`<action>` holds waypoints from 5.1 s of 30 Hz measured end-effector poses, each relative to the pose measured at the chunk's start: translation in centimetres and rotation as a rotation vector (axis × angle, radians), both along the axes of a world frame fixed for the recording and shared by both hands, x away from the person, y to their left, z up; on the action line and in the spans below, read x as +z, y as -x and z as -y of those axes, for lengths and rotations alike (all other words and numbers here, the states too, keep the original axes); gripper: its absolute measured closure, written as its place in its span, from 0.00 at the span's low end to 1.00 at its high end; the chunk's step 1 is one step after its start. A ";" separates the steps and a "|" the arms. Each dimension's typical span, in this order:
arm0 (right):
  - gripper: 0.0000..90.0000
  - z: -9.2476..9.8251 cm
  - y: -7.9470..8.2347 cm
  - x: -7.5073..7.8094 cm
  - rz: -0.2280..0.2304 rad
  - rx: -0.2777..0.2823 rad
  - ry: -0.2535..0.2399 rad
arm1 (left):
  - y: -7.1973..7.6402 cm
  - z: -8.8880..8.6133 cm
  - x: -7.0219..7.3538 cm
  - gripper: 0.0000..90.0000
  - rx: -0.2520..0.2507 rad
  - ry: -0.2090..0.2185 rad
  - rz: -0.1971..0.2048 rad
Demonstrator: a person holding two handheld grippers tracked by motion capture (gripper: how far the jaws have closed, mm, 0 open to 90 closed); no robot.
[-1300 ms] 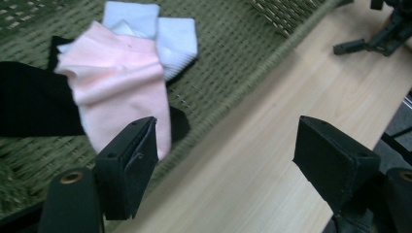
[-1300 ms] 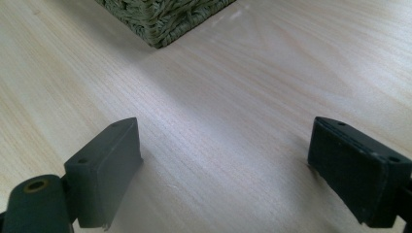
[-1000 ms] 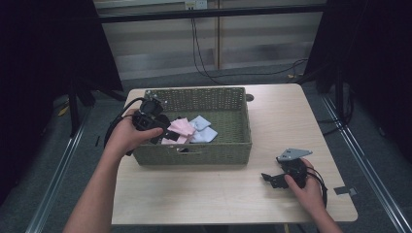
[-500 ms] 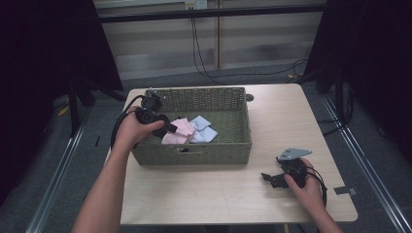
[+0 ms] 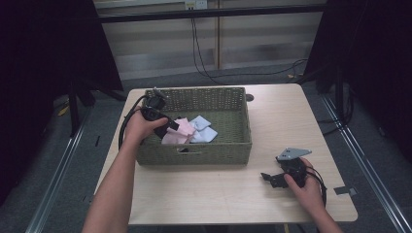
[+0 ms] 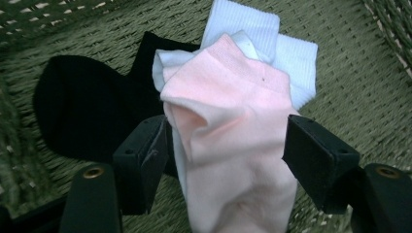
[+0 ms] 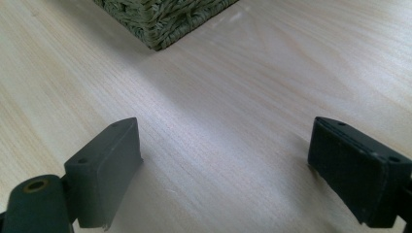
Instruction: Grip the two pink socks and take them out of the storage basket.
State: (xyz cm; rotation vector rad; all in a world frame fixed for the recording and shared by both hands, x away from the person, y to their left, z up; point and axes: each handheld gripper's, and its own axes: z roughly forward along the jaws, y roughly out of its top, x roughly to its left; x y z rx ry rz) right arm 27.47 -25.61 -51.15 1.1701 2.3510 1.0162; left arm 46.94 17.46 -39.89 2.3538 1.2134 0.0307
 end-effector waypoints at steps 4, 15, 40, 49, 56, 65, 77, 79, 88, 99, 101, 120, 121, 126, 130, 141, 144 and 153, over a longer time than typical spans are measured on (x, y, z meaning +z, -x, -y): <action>0.12 0.0 0.0 0.0 -0.001 0.000 -0.001 | -0.5 0.0 -0.7 0.35 0.004 -0.025 -0.012; 0.12 0.0 0.0 0.0 -0.002 0.001 0.001 | -1.0 0.7 -2.0 0.70 -0.040 -0.056 -0.081; 0.12 0.0 0.0 0.0 -0.002 -0.002 -0.001 | -0.9 -0.1 4.5 0.99 -0.069 -0.080 -0.127; 0.12 0.0 0.0 0.0 -0.001 -0.003 0.003 | -0.6 -0.2 7.5 0.99 -0.101 -0.026 -0.154; 0.12 0.0 0.0 0.0 -0.001 -0.002 0.001 | 0.2 0.1 10.0 0.99 -0.140 -0.041 -0.099; 0.12 0.0 0.0 0.0 -0.001 -0.001 0.000 | 1.1 -0.2 12.3 0.99 -0.144 -0.022 -0.074; 0.12 0.0 0.0 0.0 -0.001 -0.001 0.000 | 2.2 -0.3 15.7 0.99 -0.169 0.011 -0.068; 0.12 0.0 0.0 0.0 -0.001 -0.001 0.000 | 2.4 -0.3 16.1 0.99 -0.171 0.020 -0.073; 0.12 0.0 0.0 0.0 -0.001 -0.001 0.000 | 3.6 -0.3 17.3 0.99 -0.189 0.031 -0.060; 0.12 0.0 0.0 0.0 0.000 0.000 -0.001 | 5.4 -0.2 18.1 0.99 -0.229 0.036 -0.064; 0.12 0.0 0.0 0.0 -0.001 -0.001 0.000 | 5.9 -0.2 18.3 0.99 -0.238 0.041 -0.058; 0.12 0.0 0.0 0.0 0.000 -0.001 0.000 | 10.6 0.6 17.2 0.98 -0.366 0.077 -0.055; 0.12 0.0 0.0 0.0 -0.001 -0.001 0.000 | 10.7 0.7 16.9 0.98 -0.378 0.074 -0.065; 0.12 0.0 0.0 0.0 -0.004 -0.003 -0.001 | 11.6 1.4 15.4 0.96 -0.413 0.068 -0.089; 0.12 0.0 0.0 0.0 -0.004 -0.001 0.000 | 11.5 1.9 14.5 0.74 -0.421 0.066 -0.074; 0.12 0.0 0.0 0.0 -0.004 -0.001 0.002 | 9.1 1.8 12.6 0.62 -0.331 0.079 -0.028; 0.12 0.0 0.0 0.0 -0.004 -0.001 0.001 | 8.3 1.7 11.8 0.60 -0.308 0.074 -0.003; 0.12 0.0 0.0 0.0 -0.004 -0.002 0.004 | 6.1 1.5 9.5 0.53 -0.225 0.063 0.030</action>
